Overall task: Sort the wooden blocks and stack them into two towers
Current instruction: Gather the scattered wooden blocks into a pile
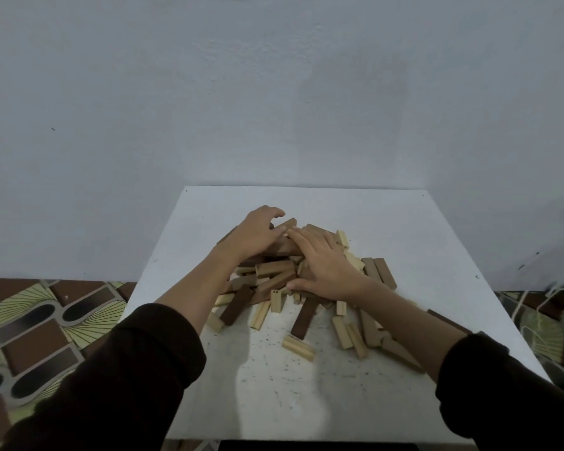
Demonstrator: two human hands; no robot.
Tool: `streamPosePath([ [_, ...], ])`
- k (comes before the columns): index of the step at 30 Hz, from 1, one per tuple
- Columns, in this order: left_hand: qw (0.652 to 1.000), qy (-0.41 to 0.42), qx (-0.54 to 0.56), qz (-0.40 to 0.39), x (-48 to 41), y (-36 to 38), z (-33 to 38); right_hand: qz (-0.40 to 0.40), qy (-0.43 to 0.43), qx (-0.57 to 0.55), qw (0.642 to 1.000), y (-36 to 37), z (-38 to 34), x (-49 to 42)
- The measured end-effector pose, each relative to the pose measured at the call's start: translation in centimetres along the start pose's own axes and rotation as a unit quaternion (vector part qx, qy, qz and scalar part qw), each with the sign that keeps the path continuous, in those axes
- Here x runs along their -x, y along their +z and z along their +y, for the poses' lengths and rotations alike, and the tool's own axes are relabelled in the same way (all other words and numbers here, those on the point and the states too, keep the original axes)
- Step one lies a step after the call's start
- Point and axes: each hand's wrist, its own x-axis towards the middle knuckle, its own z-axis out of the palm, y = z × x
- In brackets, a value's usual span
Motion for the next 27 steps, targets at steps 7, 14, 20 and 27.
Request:
streamPosePath([
  [7, 0.993, 0.114, -0.038, 0.002, 1.4, 3.8, 4.4, 0.054, 0.119, -0.049, 0.990, -2.6, 4.0, 6.2],
  [14, 0.968, 0.222, -0.069, -0.088, 3.8, 9.0, 9.5, 0.069, 0.292, -0.027, 0.953, -3.2, 8.9, 16.0],
  [20, 0.929, 0.258, -0.141, -0.223, 6.2, 13.1, 10.9, -0.009, 0.368, -0.051, 0.928, -1.5, 8.2, 21.3],
  [27, 0.921, 0.299, -0.162, -0.190, 7.4, 16.3, 11.5, 0.055, 0.319, -0.060, 0.944, -0.7, 7.8, 21.2],
])
